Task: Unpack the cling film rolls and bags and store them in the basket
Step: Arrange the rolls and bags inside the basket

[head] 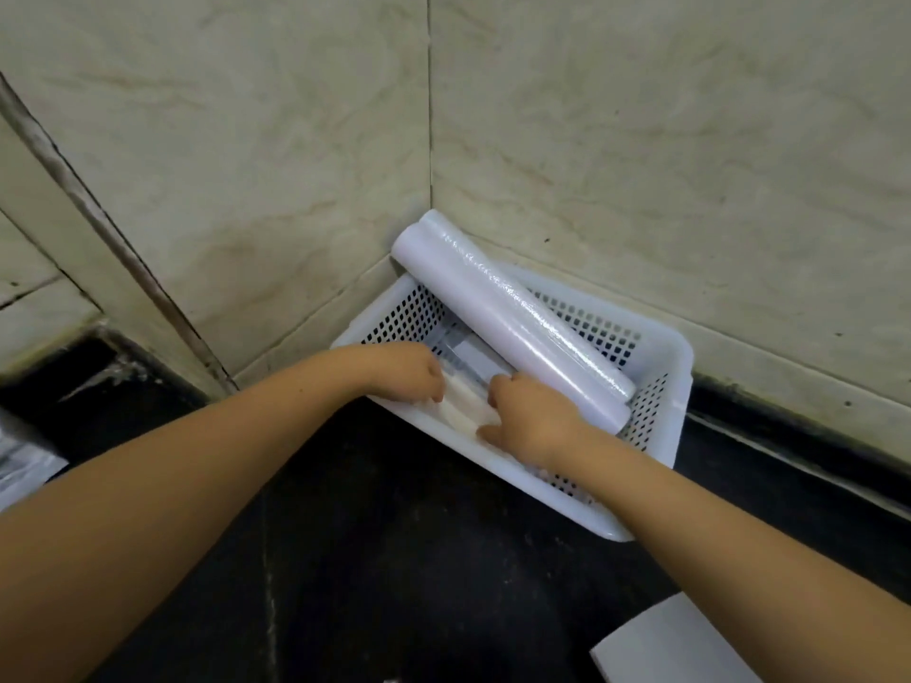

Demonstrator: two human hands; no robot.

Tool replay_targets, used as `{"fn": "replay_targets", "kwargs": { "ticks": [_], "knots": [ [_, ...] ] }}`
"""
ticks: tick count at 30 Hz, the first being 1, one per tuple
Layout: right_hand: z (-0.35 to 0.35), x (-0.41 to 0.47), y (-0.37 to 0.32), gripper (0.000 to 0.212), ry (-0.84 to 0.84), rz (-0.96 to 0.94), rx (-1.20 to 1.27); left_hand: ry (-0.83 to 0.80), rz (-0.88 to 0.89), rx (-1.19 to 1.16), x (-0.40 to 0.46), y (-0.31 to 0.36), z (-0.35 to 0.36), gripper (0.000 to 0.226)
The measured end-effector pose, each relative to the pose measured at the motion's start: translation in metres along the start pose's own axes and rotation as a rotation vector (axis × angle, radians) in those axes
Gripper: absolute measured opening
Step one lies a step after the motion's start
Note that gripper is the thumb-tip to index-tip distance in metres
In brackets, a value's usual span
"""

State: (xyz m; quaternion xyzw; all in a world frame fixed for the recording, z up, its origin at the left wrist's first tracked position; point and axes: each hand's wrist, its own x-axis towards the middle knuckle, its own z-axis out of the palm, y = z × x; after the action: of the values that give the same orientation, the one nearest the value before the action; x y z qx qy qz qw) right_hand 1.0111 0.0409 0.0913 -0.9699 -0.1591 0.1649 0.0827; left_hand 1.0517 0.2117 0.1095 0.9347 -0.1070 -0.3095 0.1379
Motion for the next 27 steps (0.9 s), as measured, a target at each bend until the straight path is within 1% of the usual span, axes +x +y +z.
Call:
{"fn": "replay_targets", "kwargs": {
  "ticks": [3,5,7,8,10,11,13,14,15,17,19,21,22,24,25,27],
  "knots": [
    [-0.008,0.006,0.005,0.044,-0.157,0.021,0.100,0.102,-0.015,-0.114,0.014,-0.012,-0.013,0.028],
    [-0.011,0.007,0.008,0.039,-0.212,0.009,0.162,0.176,0.003,-0.035,0.027,-0.013,-0.016,0.026],
    [-0.015,0.005,0.010,0.024,-0.224,-0.010,0.244,0.228,0.068,0.088,0.040,-0.008,-0.015,0.018],
    [-0.018,0.002,0.010,0.018,-0.217,-0.024,0.298,0.239,0.116,0.103,0.045,-0.006,-0.014,0.024],
    [-0.025,-0.005,0.011,0.016,-0.212,-0.072,0.345,0.203,0.229,0.152,0.057,-0.003,-0.013,0.037],
    [-0.030,-0.010,0.013,0.016,-0.226,-0.092,0.329,0.161,0.268,0.213,0.062,-0.002,-0.012,0.039],
    [-0.043,-0.023,0.023,0.016,-0.261,-0.089,0.262,0.096,0.293,0.366,0.074,-0.001,-0.007,0.045],
    [-0.052,-0.030,0.030,0.017,-0.267,-0.068,0.235,0.088,0.297,0.393,0.077,0.000,-0.004,0.048],
    [-0.061,-0.036,0.039,0.014,-0.260,-0.039,0.242,0.100,0.304,0.388,0.078,0.002,-0.002,0.048],
    [-0.077,-0.046,0.057,0.007,-0.202,0.045,0.385,0.218,0.343,0.352,0.077,0.003,0.001,0.040],
    [-0.085,-0.053,0.071,0.017,-0.109,0.135,0.594,0.296,0.389,0.351,0.073,0.001,-0.002,0.031],
    [-0.083,-0.057,0.078,0.021,-0.031,0.177,0.744,0.277,0.387,0.360,0.062,-0.003,-0.008,0.020],
    [-0.079,-0.058,0.079,0.021,0.006,0.180,0.783,0.289,0.381,0.388,0.055,-0.006,-0.012,0.018],
    [-0.070,-0.059,0.082,0.020,0.098,0.185,0.820,0.364,0.382,0.428,0.038,-0.011,-0.020,0.021],
    [-0.067,-0.060,0.083,0.020,0.138,0.185,0.832,0.407,0.379,0.398,0.029,-0.015,-0.024,0.022],
    [-0.061,-0.061,0.085,0.023,0.193,0.177,0.887,0.525,0.383,0.264,0.012,-0.018,-0.030,0.021]
  ]
}}
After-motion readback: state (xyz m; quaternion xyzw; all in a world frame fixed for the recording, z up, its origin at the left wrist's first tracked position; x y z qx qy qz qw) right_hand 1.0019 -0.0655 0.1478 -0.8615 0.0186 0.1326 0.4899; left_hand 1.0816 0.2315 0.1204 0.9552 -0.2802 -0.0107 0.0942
